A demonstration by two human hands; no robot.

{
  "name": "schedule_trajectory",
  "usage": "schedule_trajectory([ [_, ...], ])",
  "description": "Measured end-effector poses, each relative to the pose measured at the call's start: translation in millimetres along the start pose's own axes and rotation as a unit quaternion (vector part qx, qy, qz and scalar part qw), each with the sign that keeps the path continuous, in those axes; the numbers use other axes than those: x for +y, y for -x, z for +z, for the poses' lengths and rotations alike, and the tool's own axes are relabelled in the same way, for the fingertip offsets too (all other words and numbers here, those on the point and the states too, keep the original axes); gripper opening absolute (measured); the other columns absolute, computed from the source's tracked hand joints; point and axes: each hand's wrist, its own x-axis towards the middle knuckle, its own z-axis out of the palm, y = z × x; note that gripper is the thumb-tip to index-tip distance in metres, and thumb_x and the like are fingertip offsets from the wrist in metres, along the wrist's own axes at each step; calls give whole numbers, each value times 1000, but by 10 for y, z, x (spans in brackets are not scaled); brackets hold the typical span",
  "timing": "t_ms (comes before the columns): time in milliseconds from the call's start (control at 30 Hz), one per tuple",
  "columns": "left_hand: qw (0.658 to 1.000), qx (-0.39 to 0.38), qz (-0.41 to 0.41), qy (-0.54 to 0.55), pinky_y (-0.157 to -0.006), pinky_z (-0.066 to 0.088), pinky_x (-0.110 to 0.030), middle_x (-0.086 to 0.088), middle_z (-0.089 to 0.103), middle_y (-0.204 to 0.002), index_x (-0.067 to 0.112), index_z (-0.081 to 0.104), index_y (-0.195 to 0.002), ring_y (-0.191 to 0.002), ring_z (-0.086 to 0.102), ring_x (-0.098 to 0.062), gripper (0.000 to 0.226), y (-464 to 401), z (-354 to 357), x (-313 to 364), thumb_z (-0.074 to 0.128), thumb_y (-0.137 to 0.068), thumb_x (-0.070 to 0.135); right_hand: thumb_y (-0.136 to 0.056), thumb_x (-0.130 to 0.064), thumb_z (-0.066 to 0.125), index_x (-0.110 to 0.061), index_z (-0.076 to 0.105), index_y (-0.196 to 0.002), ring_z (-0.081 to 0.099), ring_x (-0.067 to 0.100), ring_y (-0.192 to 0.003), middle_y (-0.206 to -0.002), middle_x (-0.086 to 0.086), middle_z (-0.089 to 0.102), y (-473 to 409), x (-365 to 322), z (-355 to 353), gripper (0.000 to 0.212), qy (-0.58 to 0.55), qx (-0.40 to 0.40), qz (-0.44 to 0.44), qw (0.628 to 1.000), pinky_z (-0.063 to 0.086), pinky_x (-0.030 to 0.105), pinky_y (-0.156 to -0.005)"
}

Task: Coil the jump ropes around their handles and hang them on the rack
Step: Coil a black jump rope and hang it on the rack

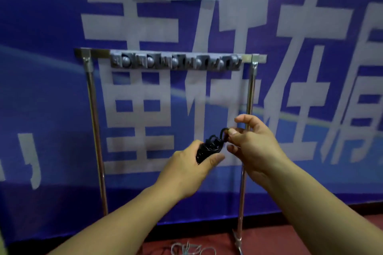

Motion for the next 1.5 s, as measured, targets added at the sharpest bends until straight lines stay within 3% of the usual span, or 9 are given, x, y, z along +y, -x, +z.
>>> schedule_trajectory([
  [100,1000,4,-6,13,-57,43,-31,6,62,-76,41,49,-91,-68,59,-12,52,-267,-4,29,38,-72,88,-96,5,52,-24,53,-102,60,22,-82,-89,10,61,-228,-142,77,29,3,18,-8,1000,53,34,-72],
  [267,996,-13,-37,75,-74,59,-52,-3,68,-80,36,55,-87,-77,69,-27,63,-630,27,56,39,-68,94,-97,4,52,-20,49,-113,60,23,-84,-98,11,58,-605,-174,81,29,-12,47,-2,999,53,30,-65],
  [333,995,-17,-43,91,-74,60,-52,-3,67,-80,32,57,-89,-79,69,-30,74,-795,19,126,37,-63,98,-97,2,52,-20,49,-111,63,21,-88,-98,8,60,-767,-177,41,27,-10,52,-12,999,51,32,-67],
  [467,990,-26,-50,132,-60,49,-34,-3,63,-80,25,58,-99,-70,61,-22,52,-1190,24,297,48,-86,74,-96,-2,57,-22,51,-101,64,20,-91,-97,6,61,-1159,-276,-47,22,25,54,-55,997,49,32,-65],
  [667,967,-49,-22,250,-67,52,-39,-4,63,-80,24,61,-99,-75,64,-22,31,-1759,-39,483,55,-95,54,-93,-3,64,-18,57,-103,68,21,-87,-91,8,69,-1747,-667,-3,20,81,45,-139,986,56,33,-68],
  [867,977,1,4,213,-81,60,-49,-2,70,-88,27,65,-104,-82,70,-26,47,-2310,-27,708,59,-82,68,-88,-4,70,-20,60,-99,70,24,-91,-99,9,69,-2136,-939,-99,22,82,95,-176,976,61,37,-77],
  [1133,979,20,-1,203,-75,61,-53,-7,72,-83,21,64,-92,-79,74,-32,50,-2591,97,750,57,-81,70,-86,-8,73,-15,65,-94,71,25,-88,-96,9,68,-2449,-989,-144,14,139,113,-154,972,62,42,-77],
  [1367,978,-3,-19,207,-71,61,-40,-8,72,-91,29,63,-99,-82,71,-28,29,-2489,193,622,55,-95,57,-90,-6,66,-12,66,-93,68,22,-90,-99,10,69,-2516,-790,-230,6,139,91,-112,980,58,32,-74],
  [1500,982,1,-19,186,-72,53,-27,6,67,-108,37,50,-136,-95,65,-14,37,-2390,325,530,53,-100,45,-92,-7,64,-13,63,-96,69,21,-94,-101,10,69,-2377,-533,-331,7,119,98,-117,981,57,33,-75],
])
